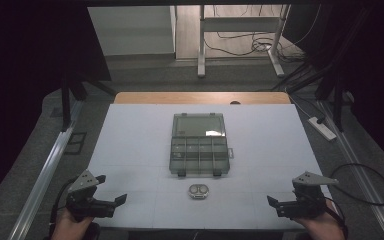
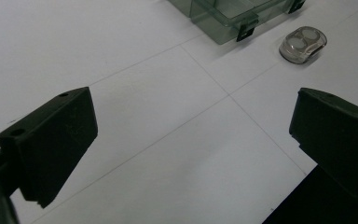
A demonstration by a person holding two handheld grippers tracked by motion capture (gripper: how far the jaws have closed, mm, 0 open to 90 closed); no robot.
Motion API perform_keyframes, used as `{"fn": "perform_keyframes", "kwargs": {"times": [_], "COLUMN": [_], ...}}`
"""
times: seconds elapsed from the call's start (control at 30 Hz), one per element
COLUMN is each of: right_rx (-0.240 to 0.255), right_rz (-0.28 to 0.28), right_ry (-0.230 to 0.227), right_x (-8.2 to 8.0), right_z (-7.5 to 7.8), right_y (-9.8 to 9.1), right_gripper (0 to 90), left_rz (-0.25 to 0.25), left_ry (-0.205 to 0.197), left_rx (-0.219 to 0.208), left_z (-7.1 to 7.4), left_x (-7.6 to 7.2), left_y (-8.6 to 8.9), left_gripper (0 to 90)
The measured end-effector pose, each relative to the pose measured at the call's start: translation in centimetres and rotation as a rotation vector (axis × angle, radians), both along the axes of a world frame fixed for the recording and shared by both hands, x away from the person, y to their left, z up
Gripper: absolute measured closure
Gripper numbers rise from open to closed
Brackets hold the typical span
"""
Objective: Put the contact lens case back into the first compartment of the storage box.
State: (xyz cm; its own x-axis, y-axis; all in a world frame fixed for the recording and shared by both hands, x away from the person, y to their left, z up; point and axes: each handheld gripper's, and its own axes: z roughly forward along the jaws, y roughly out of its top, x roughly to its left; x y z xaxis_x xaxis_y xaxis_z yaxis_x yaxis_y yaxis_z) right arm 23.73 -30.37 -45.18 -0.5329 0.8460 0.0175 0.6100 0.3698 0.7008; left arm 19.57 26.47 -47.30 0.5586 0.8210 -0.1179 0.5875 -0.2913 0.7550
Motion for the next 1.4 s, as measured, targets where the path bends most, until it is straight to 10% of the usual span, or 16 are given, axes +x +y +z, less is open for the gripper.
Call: {"fn": "perform_keyframes", "kwargs": {"times": [1.4], "right_rx": [0.019], "right_rz": [0.122], "right_ry": [0.013], "right_x": [0.7], "right_z": [0.2], "right_y": [1.7], "right_gripper": [0.0], "left_rz": [0.009], "left_ry": [-0.006], "left_rx": [-0.001], "left_z": [0.0], "left_x": [-0.1], "left_y": [0.1], "left_gripper": [1.3]}}
